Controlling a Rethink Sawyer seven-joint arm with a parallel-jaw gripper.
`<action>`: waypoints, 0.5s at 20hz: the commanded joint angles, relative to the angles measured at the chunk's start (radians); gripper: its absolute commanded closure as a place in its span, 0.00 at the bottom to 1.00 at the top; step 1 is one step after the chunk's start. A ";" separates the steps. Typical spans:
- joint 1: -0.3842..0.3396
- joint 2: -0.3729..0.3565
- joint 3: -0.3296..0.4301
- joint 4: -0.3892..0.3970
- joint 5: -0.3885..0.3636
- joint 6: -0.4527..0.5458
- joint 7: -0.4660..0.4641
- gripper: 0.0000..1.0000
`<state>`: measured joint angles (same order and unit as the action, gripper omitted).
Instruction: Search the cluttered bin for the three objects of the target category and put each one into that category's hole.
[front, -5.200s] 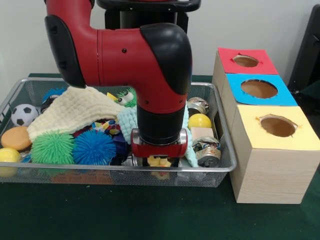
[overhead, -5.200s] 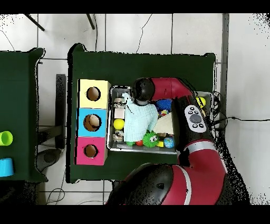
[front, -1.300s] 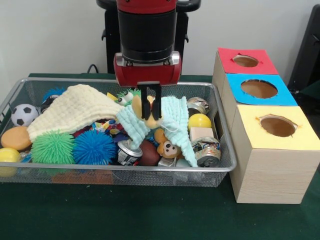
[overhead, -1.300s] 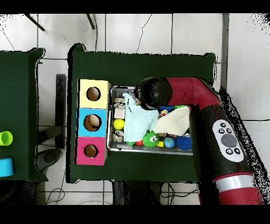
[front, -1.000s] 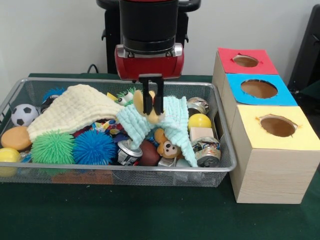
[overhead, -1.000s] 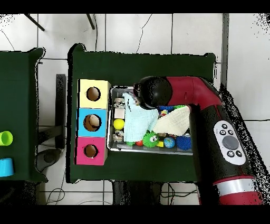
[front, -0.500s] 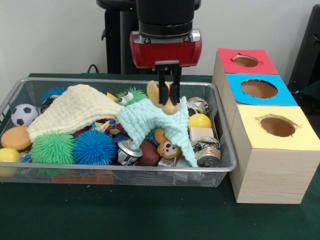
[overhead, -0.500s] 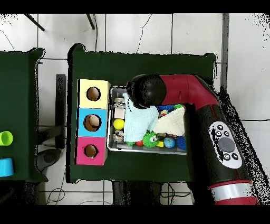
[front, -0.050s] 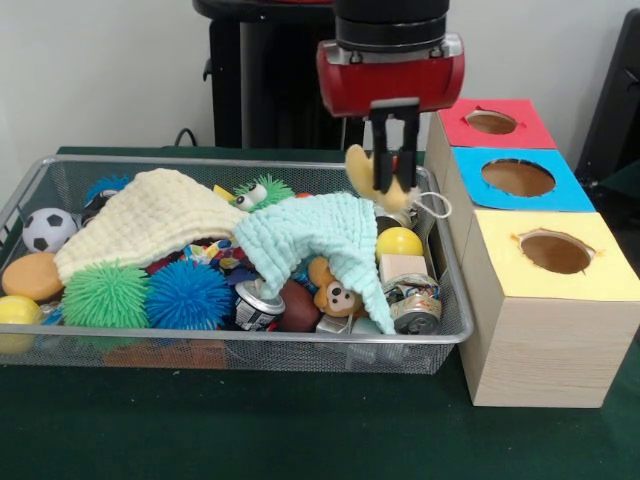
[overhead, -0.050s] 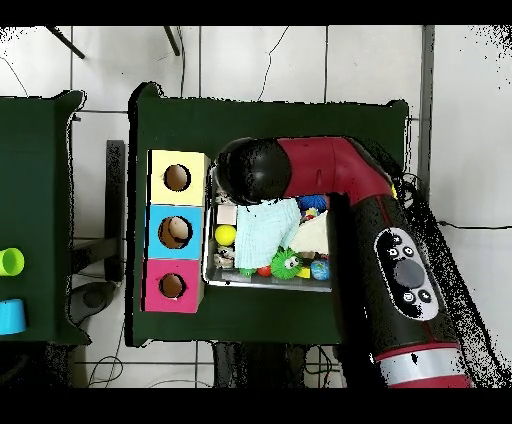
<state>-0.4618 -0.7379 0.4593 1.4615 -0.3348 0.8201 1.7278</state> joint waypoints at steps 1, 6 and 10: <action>0.031 -0.012 -0.014 0.103 0.039 0.112 0.052 1.00; 0.061 -0.016 -0.034 0.104 0.057 0.107 0.083 1.00; 0.081 -0.014 -0.046 0.105 0.071 0.102 0.098 1.00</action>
<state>-0.3918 -0.7554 0.4532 1.4623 -0.2882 0.8201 1.7278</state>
